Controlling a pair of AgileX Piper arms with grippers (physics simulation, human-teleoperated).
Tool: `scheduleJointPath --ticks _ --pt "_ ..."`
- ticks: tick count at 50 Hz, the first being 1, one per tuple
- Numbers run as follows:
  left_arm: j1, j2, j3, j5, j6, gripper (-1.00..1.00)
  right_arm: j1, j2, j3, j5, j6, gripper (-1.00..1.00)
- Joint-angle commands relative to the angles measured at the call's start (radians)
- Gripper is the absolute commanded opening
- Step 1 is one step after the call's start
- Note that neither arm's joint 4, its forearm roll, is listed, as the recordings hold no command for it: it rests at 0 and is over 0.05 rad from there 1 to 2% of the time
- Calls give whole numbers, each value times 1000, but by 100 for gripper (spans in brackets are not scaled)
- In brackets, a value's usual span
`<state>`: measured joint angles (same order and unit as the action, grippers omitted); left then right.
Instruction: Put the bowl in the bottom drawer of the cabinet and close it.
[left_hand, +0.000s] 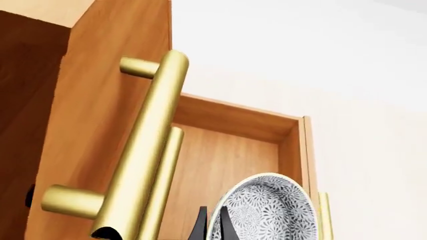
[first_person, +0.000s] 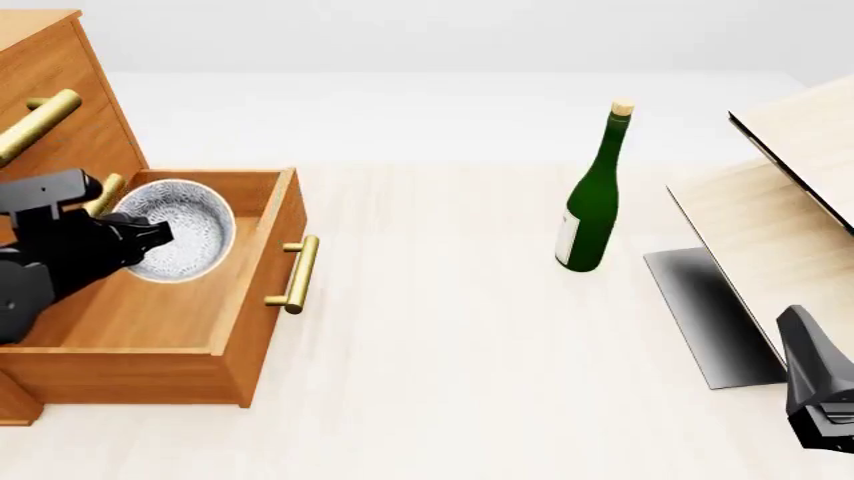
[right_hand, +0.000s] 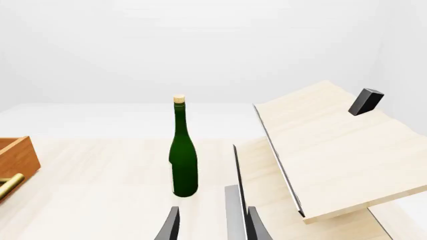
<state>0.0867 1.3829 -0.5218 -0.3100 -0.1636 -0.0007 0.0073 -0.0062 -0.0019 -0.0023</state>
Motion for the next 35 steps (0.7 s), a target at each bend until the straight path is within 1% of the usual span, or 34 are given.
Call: scheduleJointPath --ticks 1,12,35 --pt "1 29 2 -26 -17 -100 0 0 0 1 0 100" --pt "10 59 7 -55 -6 -100 0 0 0 1 0 100" --pt "16 130 12 -96 -14 -100 0 0 0 1 -1 100"
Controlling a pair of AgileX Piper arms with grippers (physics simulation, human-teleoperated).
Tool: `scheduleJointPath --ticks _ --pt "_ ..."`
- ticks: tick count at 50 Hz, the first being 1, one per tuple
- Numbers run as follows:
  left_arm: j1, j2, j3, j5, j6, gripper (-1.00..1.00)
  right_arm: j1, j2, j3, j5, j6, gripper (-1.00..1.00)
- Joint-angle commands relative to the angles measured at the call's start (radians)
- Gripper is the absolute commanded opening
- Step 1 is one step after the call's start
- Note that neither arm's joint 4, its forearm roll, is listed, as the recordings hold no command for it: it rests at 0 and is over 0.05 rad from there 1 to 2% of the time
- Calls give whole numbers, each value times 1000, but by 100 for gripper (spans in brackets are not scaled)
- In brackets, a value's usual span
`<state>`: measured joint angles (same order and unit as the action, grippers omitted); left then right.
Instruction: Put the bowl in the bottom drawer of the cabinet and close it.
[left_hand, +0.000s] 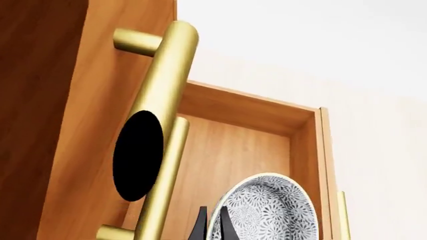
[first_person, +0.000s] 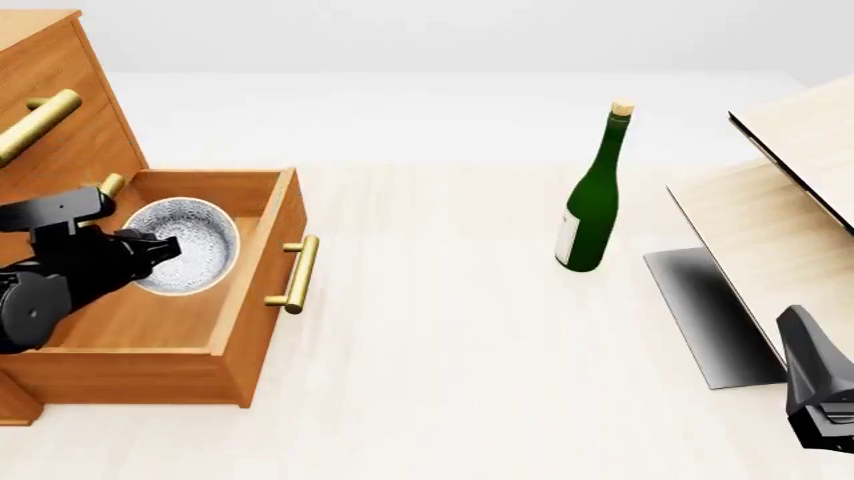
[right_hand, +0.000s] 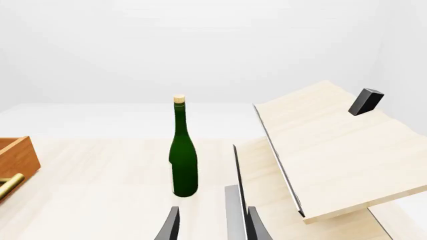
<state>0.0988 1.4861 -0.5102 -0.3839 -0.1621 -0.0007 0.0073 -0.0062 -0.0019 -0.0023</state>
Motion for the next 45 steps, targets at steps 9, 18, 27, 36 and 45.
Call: scheduleJointPath --ticks 9,18,27,36,45 --pt "16 59 3 -38 -25 -100 0 0 0 1 0 100" --pt "17 68 5 -43 -30 -100 0 0 0 1 -1 100" --pt "20 81 7 -49 -28 -100 0 0 0 1 0 100" --pt "32 98 6 -56 -28 -100 0 0 0 1 -1 100" --pt "40 117 6 -66 -28 -100 0 0 0 1 0 100"
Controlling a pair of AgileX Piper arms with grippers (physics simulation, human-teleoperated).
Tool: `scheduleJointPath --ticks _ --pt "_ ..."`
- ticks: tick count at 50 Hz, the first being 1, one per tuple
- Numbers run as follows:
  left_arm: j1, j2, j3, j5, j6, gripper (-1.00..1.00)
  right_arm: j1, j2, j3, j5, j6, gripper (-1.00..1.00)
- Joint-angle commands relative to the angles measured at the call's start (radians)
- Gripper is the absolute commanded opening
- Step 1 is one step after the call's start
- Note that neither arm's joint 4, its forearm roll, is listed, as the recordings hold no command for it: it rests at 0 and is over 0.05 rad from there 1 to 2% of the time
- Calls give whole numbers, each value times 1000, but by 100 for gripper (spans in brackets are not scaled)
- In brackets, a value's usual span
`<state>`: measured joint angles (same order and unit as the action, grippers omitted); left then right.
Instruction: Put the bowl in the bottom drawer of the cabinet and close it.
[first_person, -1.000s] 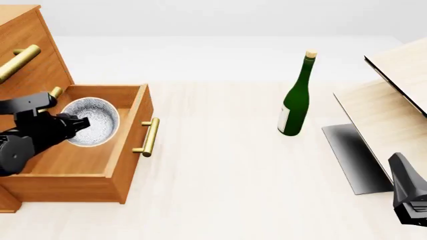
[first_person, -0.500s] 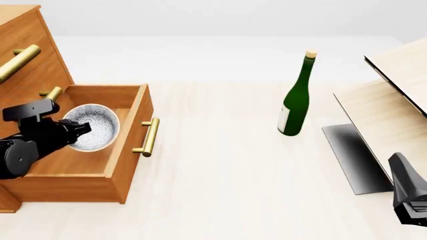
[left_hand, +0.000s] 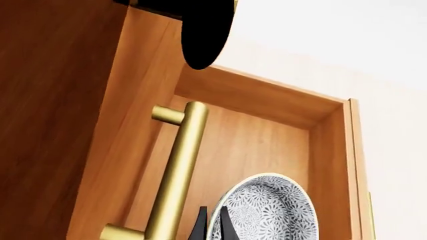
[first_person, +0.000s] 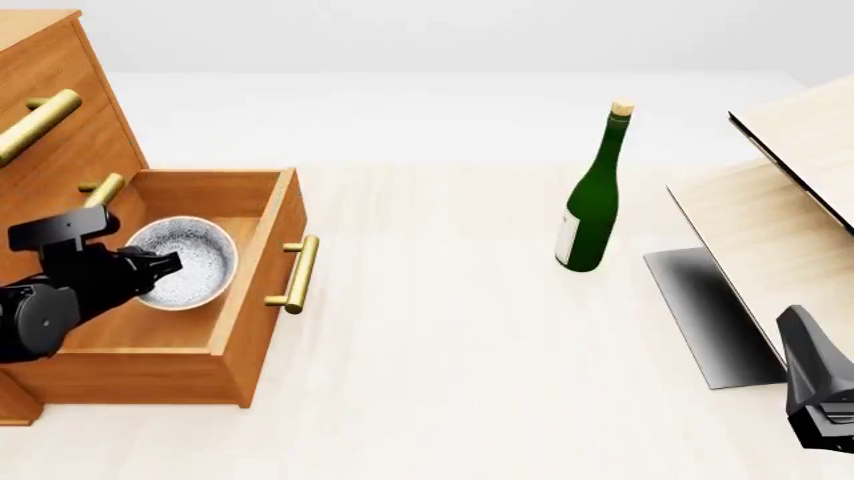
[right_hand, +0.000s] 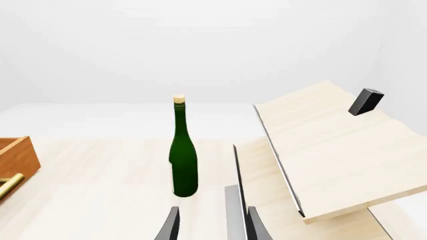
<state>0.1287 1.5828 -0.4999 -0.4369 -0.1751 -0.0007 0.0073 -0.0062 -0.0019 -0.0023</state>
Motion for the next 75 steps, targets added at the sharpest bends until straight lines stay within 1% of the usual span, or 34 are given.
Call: scheduleJointPath --ticks 1,23,24,42,52,65,75 --pt "14 29 -6 -14 -16 -100 0 0 0 1 0 100" --pt "30 65 -4 -31 -2 -100 0 0 0 1 0 100" --pt "30 64 -3 -32 1 100 0 0 0 1 -1 100" --pt "47 99 -11 -41 17 100 0 0 0 1 0 100" --pt "59 34 9 -32 35 100 0 0 0 1 0 100" --pt "53 -46 39 -1 24 100 0 0 0 1 0 100" --pt "37 -78 54 11 17 100 0 0 0 1 0 100"
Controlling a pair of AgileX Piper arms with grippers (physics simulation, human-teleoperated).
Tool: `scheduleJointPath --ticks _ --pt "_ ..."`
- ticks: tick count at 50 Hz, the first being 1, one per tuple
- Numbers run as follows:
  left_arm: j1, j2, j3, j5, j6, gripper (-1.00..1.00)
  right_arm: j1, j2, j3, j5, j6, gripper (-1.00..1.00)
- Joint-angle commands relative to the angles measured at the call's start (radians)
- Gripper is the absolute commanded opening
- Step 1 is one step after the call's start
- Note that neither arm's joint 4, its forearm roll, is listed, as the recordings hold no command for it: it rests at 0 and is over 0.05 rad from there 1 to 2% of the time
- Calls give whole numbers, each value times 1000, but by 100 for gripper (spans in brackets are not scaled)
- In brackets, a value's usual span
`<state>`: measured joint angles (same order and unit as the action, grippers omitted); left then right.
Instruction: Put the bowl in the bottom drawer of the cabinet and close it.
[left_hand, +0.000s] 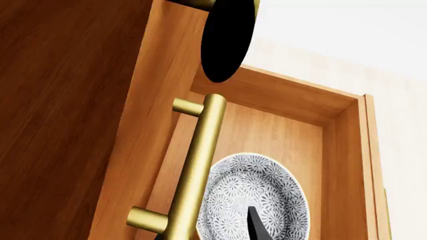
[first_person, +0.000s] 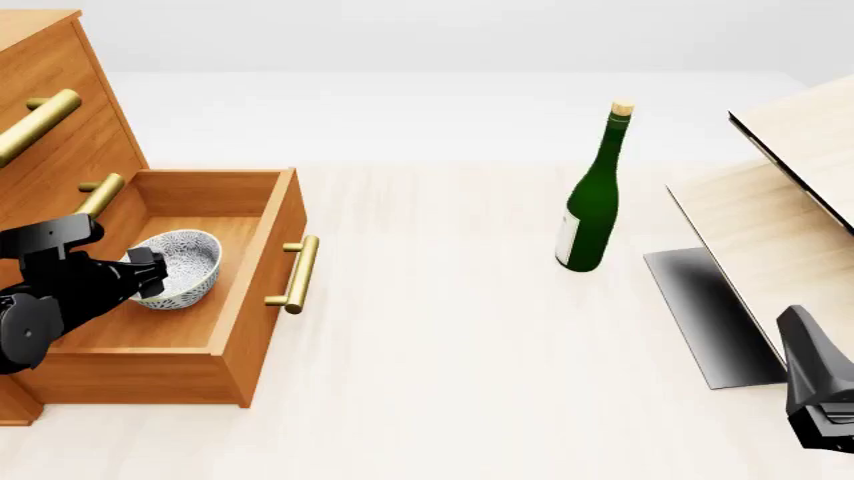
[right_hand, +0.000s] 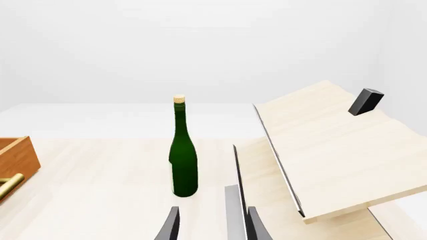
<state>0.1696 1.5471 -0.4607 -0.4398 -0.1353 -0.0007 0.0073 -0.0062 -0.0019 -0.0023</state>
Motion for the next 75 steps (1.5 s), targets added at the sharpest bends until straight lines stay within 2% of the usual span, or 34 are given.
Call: scheduleJointPath --ticks 1,41,58,75 --pt "-6 -48 17 16 -24 100 0 0 0 1 -1 100" --pt "-53 -139 73 48 -59 100 0 0 0 1 0 100" --pt "-60 -226 122 62 -33 100 0 0 0 1 -1 100" --pt "-91 -314 130 106 -20 100 0 0 0 1 0 100"
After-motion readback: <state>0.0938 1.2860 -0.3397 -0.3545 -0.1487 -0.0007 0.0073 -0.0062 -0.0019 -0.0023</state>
